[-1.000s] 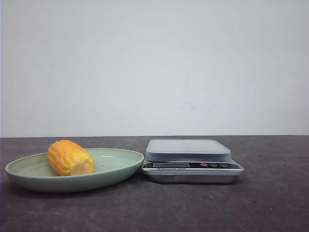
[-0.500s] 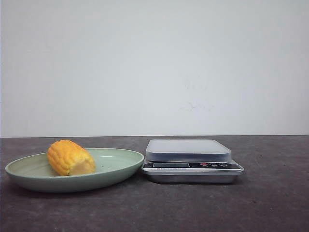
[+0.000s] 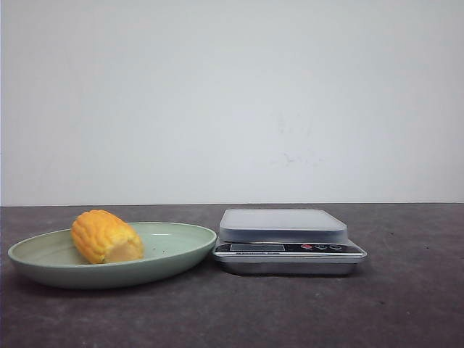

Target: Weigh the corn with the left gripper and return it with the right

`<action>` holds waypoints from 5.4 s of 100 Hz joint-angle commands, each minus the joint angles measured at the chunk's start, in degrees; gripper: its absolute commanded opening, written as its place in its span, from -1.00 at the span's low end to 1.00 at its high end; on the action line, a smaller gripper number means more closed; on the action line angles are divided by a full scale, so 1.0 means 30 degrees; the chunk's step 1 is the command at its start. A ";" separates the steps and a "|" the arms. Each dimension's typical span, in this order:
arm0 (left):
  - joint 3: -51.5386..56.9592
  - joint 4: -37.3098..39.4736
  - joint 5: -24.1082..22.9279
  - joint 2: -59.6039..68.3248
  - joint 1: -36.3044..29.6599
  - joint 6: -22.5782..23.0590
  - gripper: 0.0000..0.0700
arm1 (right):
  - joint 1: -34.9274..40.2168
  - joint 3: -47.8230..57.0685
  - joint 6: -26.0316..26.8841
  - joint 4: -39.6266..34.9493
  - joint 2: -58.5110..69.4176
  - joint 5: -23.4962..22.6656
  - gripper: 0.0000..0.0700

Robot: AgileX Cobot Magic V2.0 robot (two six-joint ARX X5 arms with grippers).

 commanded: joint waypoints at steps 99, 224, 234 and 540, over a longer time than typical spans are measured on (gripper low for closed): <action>-0.0146 -0.0182 -0.0466 -0.0022 -0.0044 -0.2317 -0.01 | -0.0051 -0.0007 0.5034 0.5370 -0.0015 -0.0714 -0.99; 1.9176 -0.9216 0.4612 1.2611 -0.0051 -0.2280 0.41 | 0.0503 1.6495 0.5719 -0.7249 0.6834 -0.9697 -0.42; 1.9176 -0.9792 0.5399 1.2633 -0.0051 -0.2834 0.47 | 0.0721 1.6495 0.5683 -0.7701 0.6841 -0.9566 0.51; 2.8778 -0.5748 0.7140 3.6785 -0.9311 -0.8823 -0.97 | 0.3104 1.6349 0.3978 -1.4593 0.6841 -0.6812 0.64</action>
